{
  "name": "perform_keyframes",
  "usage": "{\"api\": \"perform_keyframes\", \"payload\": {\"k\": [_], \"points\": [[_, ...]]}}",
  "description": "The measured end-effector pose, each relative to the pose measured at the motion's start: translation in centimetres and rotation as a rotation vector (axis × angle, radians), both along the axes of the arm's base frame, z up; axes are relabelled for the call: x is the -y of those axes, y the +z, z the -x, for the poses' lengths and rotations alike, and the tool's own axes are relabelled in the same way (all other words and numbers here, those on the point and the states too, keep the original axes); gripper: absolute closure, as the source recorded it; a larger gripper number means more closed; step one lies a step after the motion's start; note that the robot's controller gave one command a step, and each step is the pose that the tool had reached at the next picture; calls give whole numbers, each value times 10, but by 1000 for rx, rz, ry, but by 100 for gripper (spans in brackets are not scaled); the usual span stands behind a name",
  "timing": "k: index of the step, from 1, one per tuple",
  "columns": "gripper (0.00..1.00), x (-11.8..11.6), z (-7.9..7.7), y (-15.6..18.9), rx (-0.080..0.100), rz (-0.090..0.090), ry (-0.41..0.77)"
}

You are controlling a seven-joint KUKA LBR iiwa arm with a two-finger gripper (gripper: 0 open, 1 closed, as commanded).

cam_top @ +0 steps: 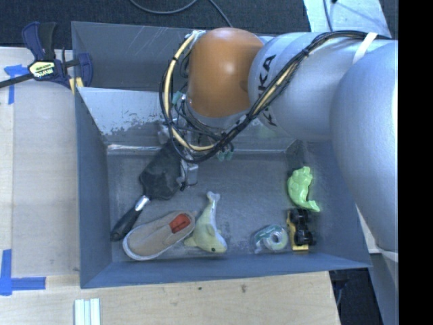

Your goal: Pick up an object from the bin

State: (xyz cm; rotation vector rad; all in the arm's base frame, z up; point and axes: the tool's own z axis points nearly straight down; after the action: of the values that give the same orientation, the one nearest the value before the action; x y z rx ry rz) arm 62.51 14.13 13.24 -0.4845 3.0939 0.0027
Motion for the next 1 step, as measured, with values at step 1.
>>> {"api": "perform_keyframes", "payload": {"k": [1], "points": [[0,5,-1,1,-1,2,138]]}}
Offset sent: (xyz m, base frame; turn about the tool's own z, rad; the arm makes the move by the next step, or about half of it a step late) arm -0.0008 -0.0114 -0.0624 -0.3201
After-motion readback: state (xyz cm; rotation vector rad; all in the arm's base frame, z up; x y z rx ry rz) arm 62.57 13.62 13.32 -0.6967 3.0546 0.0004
